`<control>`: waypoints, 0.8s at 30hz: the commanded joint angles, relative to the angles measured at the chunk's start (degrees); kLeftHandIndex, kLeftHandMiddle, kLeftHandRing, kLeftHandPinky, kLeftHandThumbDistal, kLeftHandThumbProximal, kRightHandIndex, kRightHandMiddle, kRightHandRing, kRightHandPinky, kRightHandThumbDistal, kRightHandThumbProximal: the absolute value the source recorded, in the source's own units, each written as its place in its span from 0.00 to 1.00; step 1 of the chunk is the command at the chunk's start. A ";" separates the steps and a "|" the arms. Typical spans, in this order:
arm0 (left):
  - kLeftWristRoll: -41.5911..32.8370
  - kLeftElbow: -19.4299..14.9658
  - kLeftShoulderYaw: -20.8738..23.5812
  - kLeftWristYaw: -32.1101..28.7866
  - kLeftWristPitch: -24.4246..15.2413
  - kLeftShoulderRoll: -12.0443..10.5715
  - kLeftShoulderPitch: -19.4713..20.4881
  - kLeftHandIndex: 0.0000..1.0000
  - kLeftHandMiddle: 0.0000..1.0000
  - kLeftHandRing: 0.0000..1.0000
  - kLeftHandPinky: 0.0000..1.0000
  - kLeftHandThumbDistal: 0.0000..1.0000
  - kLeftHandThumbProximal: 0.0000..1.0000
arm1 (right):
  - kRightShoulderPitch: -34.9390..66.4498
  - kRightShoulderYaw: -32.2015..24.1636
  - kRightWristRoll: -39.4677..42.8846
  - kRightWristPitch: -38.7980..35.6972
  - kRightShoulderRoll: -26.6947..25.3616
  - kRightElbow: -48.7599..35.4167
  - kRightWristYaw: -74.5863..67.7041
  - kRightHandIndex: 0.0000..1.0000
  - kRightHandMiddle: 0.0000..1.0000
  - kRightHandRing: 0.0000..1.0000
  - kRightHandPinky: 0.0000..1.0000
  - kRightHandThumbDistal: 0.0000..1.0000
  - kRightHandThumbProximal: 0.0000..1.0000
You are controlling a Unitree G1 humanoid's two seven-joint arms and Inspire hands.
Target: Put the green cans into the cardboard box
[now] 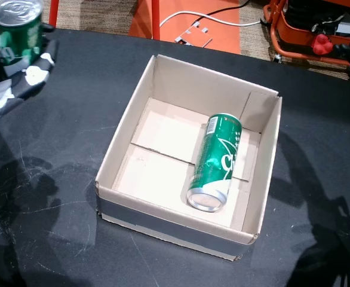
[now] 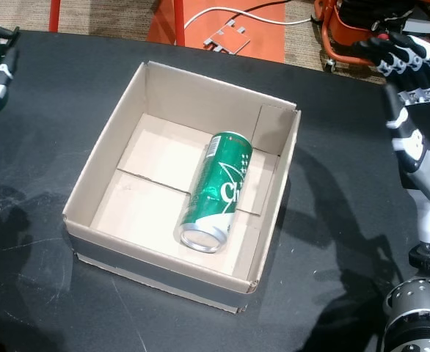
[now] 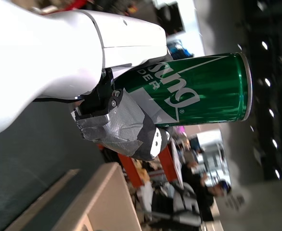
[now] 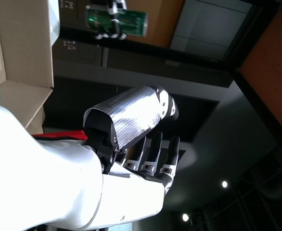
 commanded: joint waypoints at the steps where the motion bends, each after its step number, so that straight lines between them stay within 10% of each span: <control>1: -0.96 -1.44 -1.31 -2.08 0.13 -1.78 -4.63 0.39 0.34 0.36 0.40 0.16 0.00 | -0.24 0.13 -0.54 -0.96 0.19 -0.03 -0.71 0.74 0.65 0.65 0.65 0.51 0.46; 4: 4.22 -0.47 -5.08 0.55 -3.77 -3.25 -8.48 0.37 0.32 0.33 0.37 0.24 0.00 | -0.20 0.24 -0.37 -1.19 0.54 -0.34 -1.16 0.75 0.64 0.64 0.64 0.43 0.45; 15: 21.33 4.11 -19.60 9.90 -5.14 -10.01 -14.71 0.26 0.22 0.27 0.32 0.32 0.00 | -0.30 -0.93 2.98 -0.17 -0.37 -4.72 1.84 0.76 0.66 0.67 0.66 0.90 0.53; 24: 31.10 7.74 -26.67 20.96 -2.31 -11.31 -14.16 0.27 0.24 0.28 0.34 0.30 0.00 | 1.10 -1.39 5.10 -0.38 1.26 -8.35 2.58 0.74 0.67 0.68 0.67 0.92 0.56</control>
